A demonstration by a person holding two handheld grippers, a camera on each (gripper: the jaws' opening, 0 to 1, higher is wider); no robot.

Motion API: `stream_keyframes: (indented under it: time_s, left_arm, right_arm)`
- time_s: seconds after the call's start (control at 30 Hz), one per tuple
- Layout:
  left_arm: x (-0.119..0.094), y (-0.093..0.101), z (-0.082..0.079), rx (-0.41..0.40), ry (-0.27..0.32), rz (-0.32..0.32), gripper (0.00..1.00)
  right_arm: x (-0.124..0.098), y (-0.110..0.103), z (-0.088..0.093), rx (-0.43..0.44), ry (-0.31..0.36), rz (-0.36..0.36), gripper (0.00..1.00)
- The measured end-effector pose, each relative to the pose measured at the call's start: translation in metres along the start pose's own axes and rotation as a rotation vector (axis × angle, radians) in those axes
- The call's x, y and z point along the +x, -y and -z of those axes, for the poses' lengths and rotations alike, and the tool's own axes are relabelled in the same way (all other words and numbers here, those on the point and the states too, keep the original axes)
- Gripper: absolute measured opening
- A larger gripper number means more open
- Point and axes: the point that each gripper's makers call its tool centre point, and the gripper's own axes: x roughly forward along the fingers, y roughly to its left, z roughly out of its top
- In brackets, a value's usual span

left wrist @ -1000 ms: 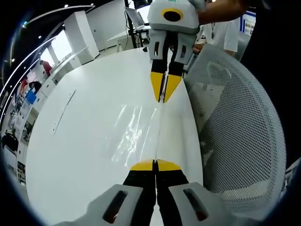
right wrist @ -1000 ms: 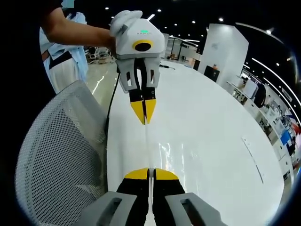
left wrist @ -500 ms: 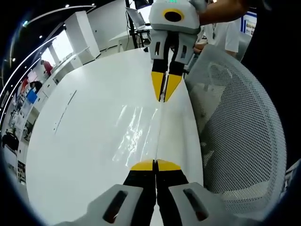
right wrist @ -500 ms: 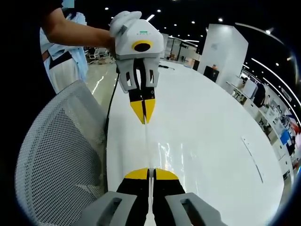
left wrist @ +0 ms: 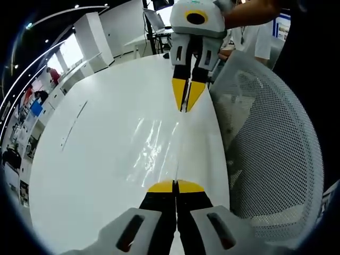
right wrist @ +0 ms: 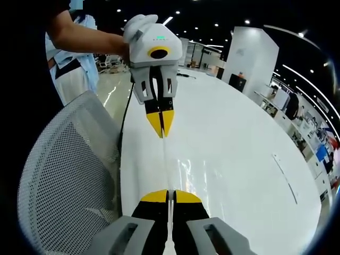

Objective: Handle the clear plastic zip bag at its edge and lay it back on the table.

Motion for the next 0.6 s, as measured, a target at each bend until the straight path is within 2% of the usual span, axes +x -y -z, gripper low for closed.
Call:
stream_keyframes:
  time_s: [0.6]
  left_arm:
    - [0.0001,-0.0004,0.0012,-0.010,0.001,0.004,0.00]
  right_arm:
    - [-0.0051,0.0003,0.0038,0.011,0.003,0.006,0.00]
